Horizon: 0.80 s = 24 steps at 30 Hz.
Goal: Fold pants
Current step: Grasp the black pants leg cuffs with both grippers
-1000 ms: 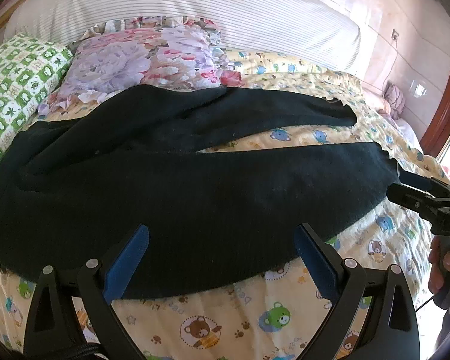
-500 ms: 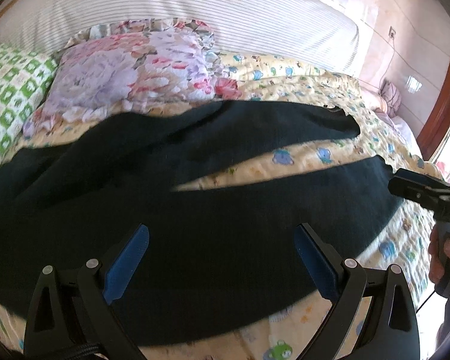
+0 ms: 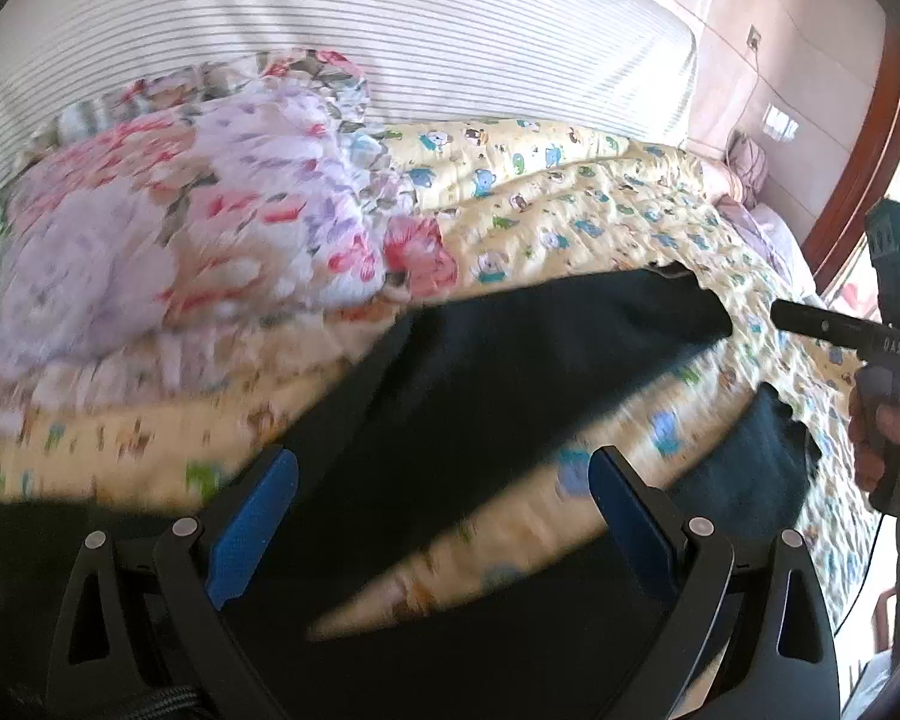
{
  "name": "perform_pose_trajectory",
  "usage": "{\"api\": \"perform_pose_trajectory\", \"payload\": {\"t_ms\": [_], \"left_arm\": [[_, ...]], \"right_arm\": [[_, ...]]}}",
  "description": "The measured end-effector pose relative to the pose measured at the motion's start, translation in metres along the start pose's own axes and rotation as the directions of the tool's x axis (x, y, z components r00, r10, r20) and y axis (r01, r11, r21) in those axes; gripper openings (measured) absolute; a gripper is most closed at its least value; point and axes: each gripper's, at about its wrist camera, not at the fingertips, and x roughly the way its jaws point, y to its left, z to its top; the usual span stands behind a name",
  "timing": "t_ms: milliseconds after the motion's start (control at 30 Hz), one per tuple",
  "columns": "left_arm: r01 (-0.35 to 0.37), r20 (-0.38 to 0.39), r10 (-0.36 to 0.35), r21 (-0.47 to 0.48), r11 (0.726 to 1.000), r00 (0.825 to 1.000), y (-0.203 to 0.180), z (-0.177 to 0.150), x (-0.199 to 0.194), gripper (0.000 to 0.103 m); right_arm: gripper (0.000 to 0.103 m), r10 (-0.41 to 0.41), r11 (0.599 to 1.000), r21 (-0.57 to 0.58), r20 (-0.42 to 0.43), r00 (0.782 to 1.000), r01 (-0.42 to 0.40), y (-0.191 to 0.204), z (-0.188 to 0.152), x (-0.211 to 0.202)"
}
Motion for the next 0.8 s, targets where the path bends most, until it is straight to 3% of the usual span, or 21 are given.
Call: {"api": "perform_pose_trajectory", "payload": {"t_ms": [200,333,500,700,800], "left_arm": [[0.016,-0.063,-0.012,0.065,0.998,0.998,0.012,0.036,0.037,0.098],[0.01,-0.111,-0.001,0.079,0.997,0.994,0.03,0.05,0.062,0.096],[0.081,-0.185,-0.068,0.066,0.994,0.98,0.044,0.055,0.083,0.08],[0.107,-0.256,-0.076,0.107,0.988,0.964,0.036,0.047,0.102,0.072],[0.109,-0.283,-0.073,0.116,0.987,0.956,0.033,0.044,0.112,0.06]], "right_arm": [[0.096,-0.005,1.0,0.005,-0.034,0.999,0.005,-0.017,0.033,0.027],[0.085,-0.001,1.0,0.009,-0.067,0.998,0.002,-0.028,0.051,0.047],[0.077,-0.007,1.0,-0.013,-0.144,0.99,0.005,-0.035,0.062,0.074],[0.063,0.03,1.0,-0.001,-0.189,0.982,-0.03,-0.04,0.061,0.091],[0.049,0.025,1.0,0.009,-0.201,0.979,-0.023,-0.043,0.059,0.096]]}}
